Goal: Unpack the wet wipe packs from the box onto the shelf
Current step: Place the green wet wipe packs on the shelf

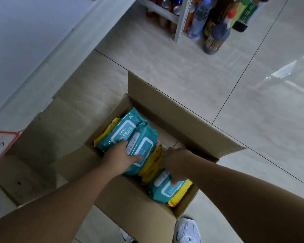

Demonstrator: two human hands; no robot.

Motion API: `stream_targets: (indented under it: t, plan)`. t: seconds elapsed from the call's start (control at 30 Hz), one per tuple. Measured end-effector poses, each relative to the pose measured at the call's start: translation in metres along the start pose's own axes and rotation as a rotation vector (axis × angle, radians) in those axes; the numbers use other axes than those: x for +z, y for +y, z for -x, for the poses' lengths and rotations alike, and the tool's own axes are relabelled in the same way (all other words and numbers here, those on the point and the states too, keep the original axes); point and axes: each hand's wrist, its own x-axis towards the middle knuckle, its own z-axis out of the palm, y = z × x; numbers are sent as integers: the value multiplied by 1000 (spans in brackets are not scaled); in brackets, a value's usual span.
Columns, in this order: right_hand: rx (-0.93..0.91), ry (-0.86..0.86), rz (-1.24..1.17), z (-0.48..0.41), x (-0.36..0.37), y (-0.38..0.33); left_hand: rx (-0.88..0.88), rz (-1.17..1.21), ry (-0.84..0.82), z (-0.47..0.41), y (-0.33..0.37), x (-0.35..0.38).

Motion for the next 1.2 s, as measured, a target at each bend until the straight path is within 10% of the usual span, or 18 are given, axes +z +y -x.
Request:
stream_targets:
  t: [0.57,1.2]
  plan:
    - [18,208,-509,269,-150,-47,173,227,-186,206,114,-179]
    - [-162,421,-294,665,-420,-207,475,14,122,614,265,-476]
